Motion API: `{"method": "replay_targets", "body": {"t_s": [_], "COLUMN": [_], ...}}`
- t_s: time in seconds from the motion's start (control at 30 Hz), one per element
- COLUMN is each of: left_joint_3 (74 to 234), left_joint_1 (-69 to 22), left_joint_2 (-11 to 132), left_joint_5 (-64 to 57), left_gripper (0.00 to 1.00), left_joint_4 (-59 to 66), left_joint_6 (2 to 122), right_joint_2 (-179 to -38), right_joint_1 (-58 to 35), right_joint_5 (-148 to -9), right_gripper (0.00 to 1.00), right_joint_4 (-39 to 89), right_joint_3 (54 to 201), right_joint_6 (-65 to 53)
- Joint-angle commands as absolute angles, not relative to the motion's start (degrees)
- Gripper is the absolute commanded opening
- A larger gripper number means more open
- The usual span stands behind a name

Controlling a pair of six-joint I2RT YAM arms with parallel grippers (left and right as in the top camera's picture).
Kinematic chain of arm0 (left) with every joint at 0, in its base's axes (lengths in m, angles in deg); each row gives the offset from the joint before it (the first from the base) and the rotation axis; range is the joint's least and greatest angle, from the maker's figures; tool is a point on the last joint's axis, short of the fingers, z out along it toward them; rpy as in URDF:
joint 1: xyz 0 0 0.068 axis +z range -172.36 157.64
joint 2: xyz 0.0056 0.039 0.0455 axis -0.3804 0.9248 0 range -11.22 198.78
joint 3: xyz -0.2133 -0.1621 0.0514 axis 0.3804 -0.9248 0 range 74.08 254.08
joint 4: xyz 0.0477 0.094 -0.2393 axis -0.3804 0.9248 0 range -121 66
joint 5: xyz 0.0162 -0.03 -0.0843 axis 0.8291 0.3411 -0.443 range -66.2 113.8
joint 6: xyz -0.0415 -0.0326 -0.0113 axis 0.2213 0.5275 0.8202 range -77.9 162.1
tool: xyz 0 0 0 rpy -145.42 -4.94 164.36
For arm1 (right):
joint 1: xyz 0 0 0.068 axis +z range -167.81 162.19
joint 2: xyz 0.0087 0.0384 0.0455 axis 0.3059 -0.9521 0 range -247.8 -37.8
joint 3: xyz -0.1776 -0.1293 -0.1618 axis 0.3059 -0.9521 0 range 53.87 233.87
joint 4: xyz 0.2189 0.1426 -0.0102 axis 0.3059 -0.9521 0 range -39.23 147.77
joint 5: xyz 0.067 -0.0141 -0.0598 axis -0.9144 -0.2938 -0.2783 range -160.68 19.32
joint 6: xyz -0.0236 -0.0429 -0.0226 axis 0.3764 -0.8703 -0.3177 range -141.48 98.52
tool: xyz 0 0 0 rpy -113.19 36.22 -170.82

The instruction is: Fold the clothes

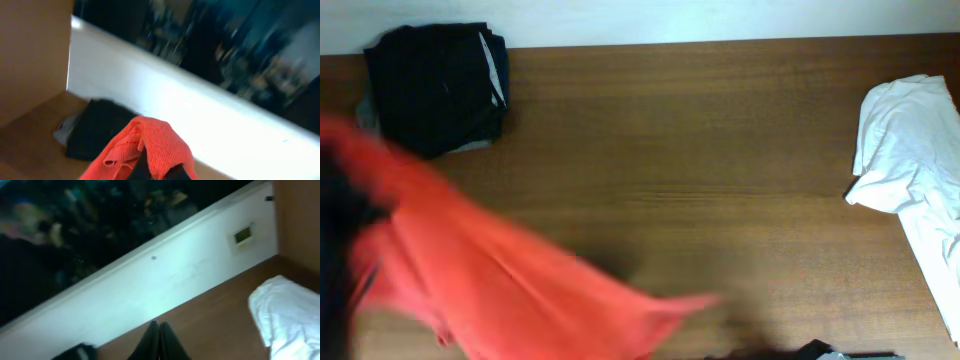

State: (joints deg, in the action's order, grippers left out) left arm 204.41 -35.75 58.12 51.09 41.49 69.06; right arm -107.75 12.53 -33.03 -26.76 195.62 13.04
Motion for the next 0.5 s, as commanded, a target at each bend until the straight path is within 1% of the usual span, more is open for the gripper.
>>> {"method": "replay_targets", "body": {"t_s": [0.0, 0.03, 0.07, 0.1, 0.2, 0.27, 0.3, 0.33, 0.37, 0.4, 0.47], "left_joint_3": [203.7, 203.7, 203.7, 203.7, 203.7, 203.7, 203.7, 203.7, 203.7, 203.7, 203.7], "left_joint_1": [-35.7, -35.7, -35.7, -35.6, -33.6, -31.1, -30.0, -28.8, -27.3, -26.2, -23.1], "left_joint_2": [71.0, 74.9, 79.6, 82.7, 92.7, 96.3, 97.2, 97.5, 97.5, 97.1, 96.0], "left_joint_5": [52.4, 52.3, 52.4, 52.4, 53.8, 53.6, 53.6, 53.6, 53.7, 53.7, 53.7], "left_gripper": [0.01, 0.01, 0.05, 0.05, 0.04, 0.04, 0.04, 0.04, 0.04, 0.04, 0.04], "left_joint_4": [38.7, 38.6, 38.9, 39.0, 40.2, 42.4, 43.9, 45.6, 46.6, 47.2, 49.8], "left_joint_6": [67.2, 67.2, 67.2, 67.2, 67.3, 67.8, 69.0, 70.9, 72.1, 72.1, 72.1], "right_joint_2": [-118.6, -122.1, -125.3, -128.6, -137.6, -142.1, -144.3, -146.8, -149.3, -151.6, -156.8], "right_joint_1": [11.3, 10.2, 9.0, 7.7, 3.6, 1.2, 0.5, 0.4, 0.6, 1.1, 2.9], "right_joint_5": [-28.1, -28.9, -31.0, -35.0, -49.5, -60.8, -67.9, -74.3, -80.2, -84.9, -93.4], "right_gripper": [0.04, 0.1, 0.3, 0.35, 0.36, 0.39, 0.43, 0.5, 0.6, 0.64, 0.65], "right_joint_4": [-26.1, -26.5, -27.1, -27.8, -29.5, -29.1, -28.9, -28.9, -28.9, -29.0, -29.8], "right_joint_3": [195.1, 195.1, 195.0, 195.0, 195.0, 194.9, 194.9, 194.9, 194.9, 194.9, 194.7], "right_joint_6": [11.7, 11.4, 11.4, 11.3, 11.3, 7.4, 4.3, 1.0, -2.9, -6.2, -12.1]}}
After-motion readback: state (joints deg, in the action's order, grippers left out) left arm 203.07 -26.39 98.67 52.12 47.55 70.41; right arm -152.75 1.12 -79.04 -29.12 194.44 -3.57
